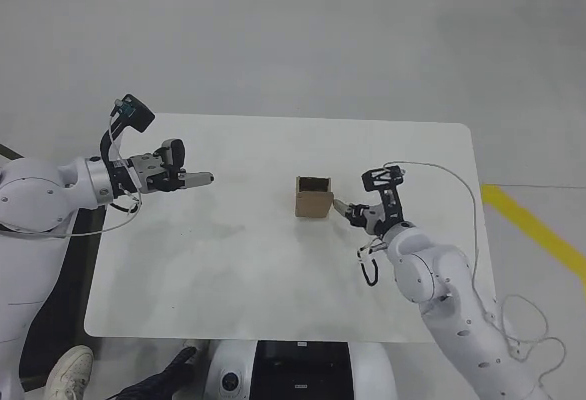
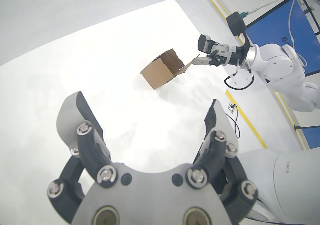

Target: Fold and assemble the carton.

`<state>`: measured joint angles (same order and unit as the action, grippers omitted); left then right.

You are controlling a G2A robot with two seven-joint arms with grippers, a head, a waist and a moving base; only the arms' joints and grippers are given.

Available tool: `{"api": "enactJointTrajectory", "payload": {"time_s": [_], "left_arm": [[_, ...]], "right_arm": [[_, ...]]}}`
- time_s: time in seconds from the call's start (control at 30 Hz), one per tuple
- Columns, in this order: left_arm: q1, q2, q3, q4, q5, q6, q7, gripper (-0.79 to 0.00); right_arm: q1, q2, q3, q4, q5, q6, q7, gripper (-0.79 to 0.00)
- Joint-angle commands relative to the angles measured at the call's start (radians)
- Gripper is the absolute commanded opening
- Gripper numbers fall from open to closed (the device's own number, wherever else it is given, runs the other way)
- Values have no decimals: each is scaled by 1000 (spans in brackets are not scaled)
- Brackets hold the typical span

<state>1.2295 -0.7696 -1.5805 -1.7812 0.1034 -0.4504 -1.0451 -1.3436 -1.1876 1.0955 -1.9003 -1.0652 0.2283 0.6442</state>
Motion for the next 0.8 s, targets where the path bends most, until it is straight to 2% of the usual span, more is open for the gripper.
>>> {"api": "enactJointTrajectory", "payload": {"time_s": [0.0,0.23,0.5,0.77], "left_arm": [[0,0,0,0,0,0,0,0],[0,0,0,0,0,0,0,0],[0,0,0,0,0,0,0,0],[0,0,0,0,0,0,0,0]], "right_arm": [[-20,1,10,-17,-8,6,2,0],[-81,1,27,-78,24,8,0,0],[-70,-19,-77,-112,42,9,-21,0],[22,-64,-181,-65,138,158,-32,0]]}}
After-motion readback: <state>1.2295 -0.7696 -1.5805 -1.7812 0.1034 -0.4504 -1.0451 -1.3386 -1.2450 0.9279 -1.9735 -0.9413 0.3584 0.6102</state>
